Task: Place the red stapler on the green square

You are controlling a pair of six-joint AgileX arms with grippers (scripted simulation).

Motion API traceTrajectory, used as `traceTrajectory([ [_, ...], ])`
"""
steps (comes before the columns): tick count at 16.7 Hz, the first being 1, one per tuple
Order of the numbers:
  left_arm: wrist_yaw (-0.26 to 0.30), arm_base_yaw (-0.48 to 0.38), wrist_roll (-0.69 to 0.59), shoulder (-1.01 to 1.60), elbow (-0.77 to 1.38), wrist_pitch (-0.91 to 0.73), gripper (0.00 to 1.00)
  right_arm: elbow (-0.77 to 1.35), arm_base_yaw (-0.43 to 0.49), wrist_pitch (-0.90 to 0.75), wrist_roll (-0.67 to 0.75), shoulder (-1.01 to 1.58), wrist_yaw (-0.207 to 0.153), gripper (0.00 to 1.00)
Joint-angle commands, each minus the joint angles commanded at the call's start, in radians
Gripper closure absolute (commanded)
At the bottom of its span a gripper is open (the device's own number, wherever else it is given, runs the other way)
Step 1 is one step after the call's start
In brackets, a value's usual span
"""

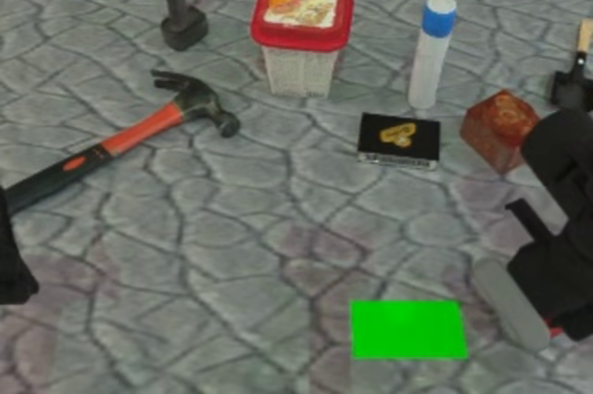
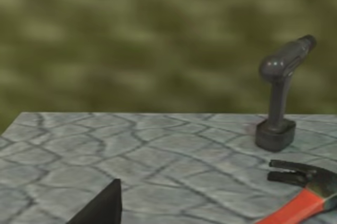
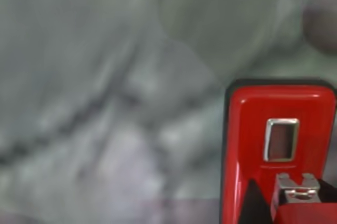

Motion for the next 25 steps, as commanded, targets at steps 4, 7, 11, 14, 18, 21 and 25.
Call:
traceTrajectory([
  [4,0.000,0.000,0.000,0.000,0.000,0.000,0.00,0.097,0.002,-0.147,-0.007,-0.053,0.000,1.00],
  [7,0.000,0.000,0.000,0.000,0.000,0.000,0.00,0.184,0.007,-0.306,-0.011,-0.106,0.000,1.00],
  [11,0.000,0.000,0.000,0.000,0.000,0.000,0.00,0.251,0.006,-0.412,-0.004,-0.157,0.000,1.00],
  [14,0.000,0.000,0.000,0.000,0.000,0.000,0.00,0.252,0.006,-0.413,-0.004,-0.158,0.000,1.00],
  [18,0.000,0.000,0.000,0.000,0.000,0.000,0.00,0.257,0.009,-0.406,0.022,-0.152,0.003,1.00],
  [21,0.000,0.000,0.000,0.000,0.000,0.000,0.00,0.293,0.029,-0.390,0.140,-0.140,0.018,1.00],
  [25,0.000,0.000,0.000,0.000,0.000,0.000,0.00,0.368,0.070,-0.364,0.445,-0.106,0.046,1.00],
])
